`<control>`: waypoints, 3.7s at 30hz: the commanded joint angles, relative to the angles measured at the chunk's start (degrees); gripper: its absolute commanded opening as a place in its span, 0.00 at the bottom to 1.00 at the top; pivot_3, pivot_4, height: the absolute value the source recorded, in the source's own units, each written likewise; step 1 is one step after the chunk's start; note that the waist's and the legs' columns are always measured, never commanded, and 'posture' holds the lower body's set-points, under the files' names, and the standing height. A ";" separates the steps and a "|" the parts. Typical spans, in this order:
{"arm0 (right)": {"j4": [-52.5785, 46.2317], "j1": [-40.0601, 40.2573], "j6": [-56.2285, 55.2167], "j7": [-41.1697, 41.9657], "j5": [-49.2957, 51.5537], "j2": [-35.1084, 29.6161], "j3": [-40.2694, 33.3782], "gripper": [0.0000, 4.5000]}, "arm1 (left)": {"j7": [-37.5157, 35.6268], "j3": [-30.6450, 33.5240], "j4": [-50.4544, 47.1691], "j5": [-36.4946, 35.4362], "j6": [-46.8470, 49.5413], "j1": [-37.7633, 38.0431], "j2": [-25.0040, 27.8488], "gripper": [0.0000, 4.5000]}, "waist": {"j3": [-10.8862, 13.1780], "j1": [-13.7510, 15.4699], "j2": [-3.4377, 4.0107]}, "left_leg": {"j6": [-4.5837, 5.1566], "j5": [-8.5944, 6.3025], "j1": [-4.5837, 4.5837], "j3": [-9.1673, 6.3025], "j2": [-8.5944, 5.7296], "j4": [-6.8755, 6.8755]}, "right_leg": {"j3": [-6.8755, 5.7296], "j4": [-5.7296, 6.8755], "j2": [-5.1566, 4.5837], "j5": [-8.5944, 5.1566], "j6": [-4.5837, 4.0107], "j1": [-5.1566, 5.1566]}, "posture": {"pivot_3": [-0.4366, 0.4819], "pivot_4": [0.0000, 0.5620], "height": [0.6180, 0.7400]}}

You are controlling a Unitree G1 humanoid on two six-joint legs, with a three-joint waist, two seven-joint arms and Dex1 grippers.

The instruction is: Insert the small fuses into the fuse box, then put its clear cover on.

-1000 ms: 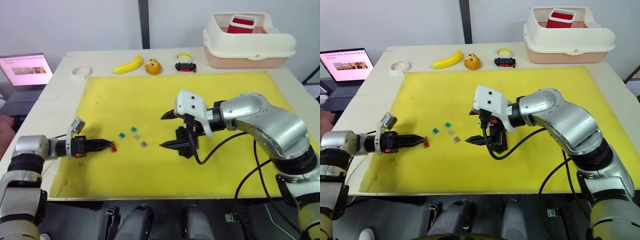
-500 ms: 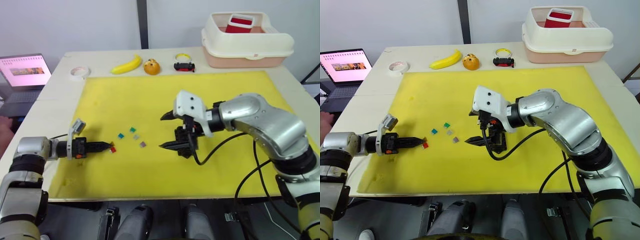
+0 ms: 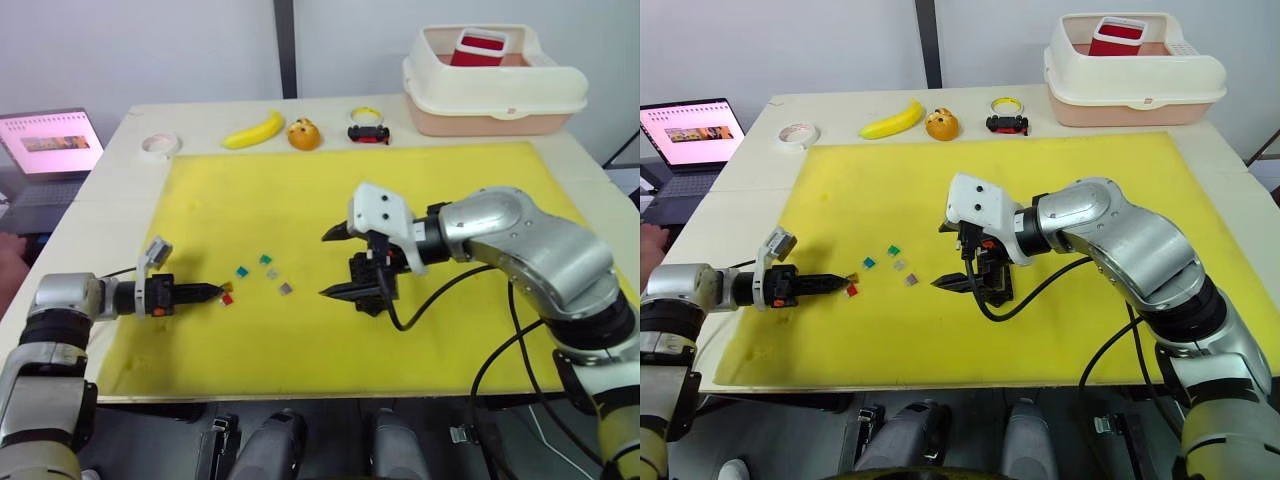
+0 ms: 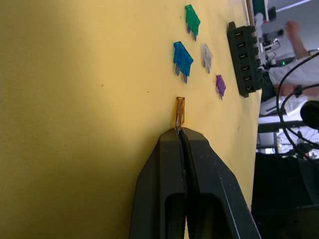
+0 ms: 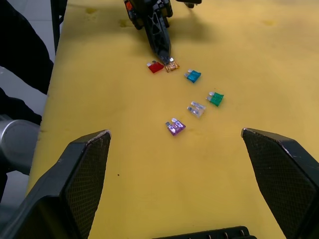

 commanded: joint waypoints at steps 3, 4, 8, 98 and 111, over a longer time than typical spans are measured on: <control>-1.64 -0.31 -1.37 0.41 -0.52 -0.74 -0.78 1.00 | 1.01 3.18 -6.17 -2.93 4.61 1.14 3.33 0.01 | 0.02 -0.63 -0.03 | 0.00 0.00 -0.05 -0.03 0.01 0.00 | 0.00 0.00 0.01 0.00 0.00 -0.05 | 0.48 0.27 1.00; -1.62 -0.30 -1.44 0.43 -0.51 -0.75 -0.76 1.00 | 1.14 3.36 -7.21 -3.30 5.21 1.59 3.72 0.01 | 0.02 -0.85 -0.03 | 0.00 0.00 -0.07 -0.04 0.01 0.00 | 0.00 0.00 0.01 0.00 0.00 -0.06 | 0.48 0.27 1.00; -1.35 -0.36 -2.01 0.59 -0.81 -0.61 -0.51 1.00 | 2.09 3.67 -9.90 -4.15 6.04 3.80 4.84 0.01 | 0.03 -1.24 -0.04 | -0.01 0.00 -0.09 -0.04 0.03 -0.05 | 0.00 -0.02 0.02 0.00 0.00 -0.12 | 0.48 0.27 1.00; 9.05 2.26 -2.66 -64.25 79.71 2.80 -20.97 0.25 | 38.48 20.79 -37.87 -44.52 16.39 -11.85 -20.84 0.00 | 0.06 -1.00 -0.26 | 0.00 0.01 -0.18 0.09 0.06 -0.05 | 0.28 -0.21 0.09 0.02 -0.04 -0.16 | 0.48 0.27 1.00; 9.11 1.96 -2.77 -63.61 79.34 2.91 -20.92 0.25 | 38.79 20.71 -38.20 -44.91 16.31 -11.49 -20.95 0.00 | 0.06 -0.99 -0.26 | 0.01 0.01 -0.18 0.09 0.05 -0.05 | 0.28 -0.22 0.09 0.02 -0.04 -0.16 | 0.48 0.27 1.00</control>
